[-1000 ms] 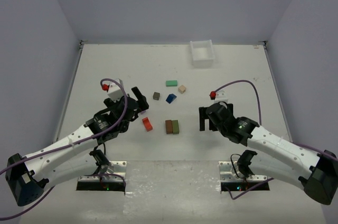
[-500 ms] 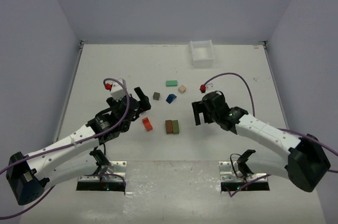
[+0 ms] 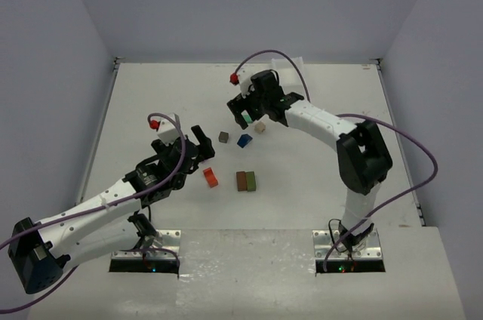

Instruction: Build the wood block tower

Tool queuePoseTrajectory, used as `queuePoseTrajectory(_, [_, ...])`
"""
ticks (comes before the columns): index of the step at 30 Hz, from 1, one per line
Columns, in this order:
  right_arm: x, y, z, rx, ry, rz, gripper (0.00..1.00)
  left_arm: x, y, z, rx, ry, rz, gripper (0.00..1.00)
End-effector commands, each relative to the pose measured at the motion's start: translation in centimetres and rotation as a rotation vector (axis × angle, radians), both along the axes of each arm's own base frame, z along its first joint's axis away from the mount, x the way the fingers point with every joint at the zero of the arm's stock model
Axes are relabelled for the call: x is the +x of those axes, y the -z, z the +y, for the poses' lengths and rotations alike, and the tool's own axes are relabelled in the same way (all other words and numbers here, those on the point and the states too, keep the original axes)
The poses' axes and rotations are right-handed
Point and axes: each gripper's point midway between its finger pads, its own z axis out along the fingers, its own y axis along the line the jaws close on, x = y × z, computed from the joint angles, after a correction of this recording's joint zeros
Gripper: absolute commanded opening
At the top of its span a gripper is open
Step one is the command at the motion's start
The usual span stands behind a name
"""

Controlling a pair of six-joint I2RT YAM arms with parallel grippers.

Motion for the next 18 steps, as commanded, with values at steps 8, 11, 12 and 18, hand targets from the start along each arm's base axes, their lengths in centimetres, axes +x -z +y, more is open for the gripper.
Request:
queuePoseTrajectory(8, [5.5, 6.3, 2.6, -0.109, -0.307, 0.033, 0.99, 0.7, -1.3, 0.5, 0.003, -0.038, -0.058, 1.00])
queuePoseTrajectory(11, [5.6, 8.6, 1.9, -0.153, -0.336, 0.061, 0.99, 0.7, -1.3, 0.7, 0.004, -0.050, -0.058, 1.00])
queuePoseTrajectory(12, [5.6, 9.3, 1.6, -0.164, -0.337, 0.073, 0.98, 0.7, -1.3, 0.7, 0.003, -0.050, -0.060, 1.00])
queuePoseTrajectory(18, [4.3, 11.1, 0.0, -0.185, -0.356, 0.154, 0.84, 0.8, -1.5, 0.9, 0.005, -0.060, -0.072, 1.00])
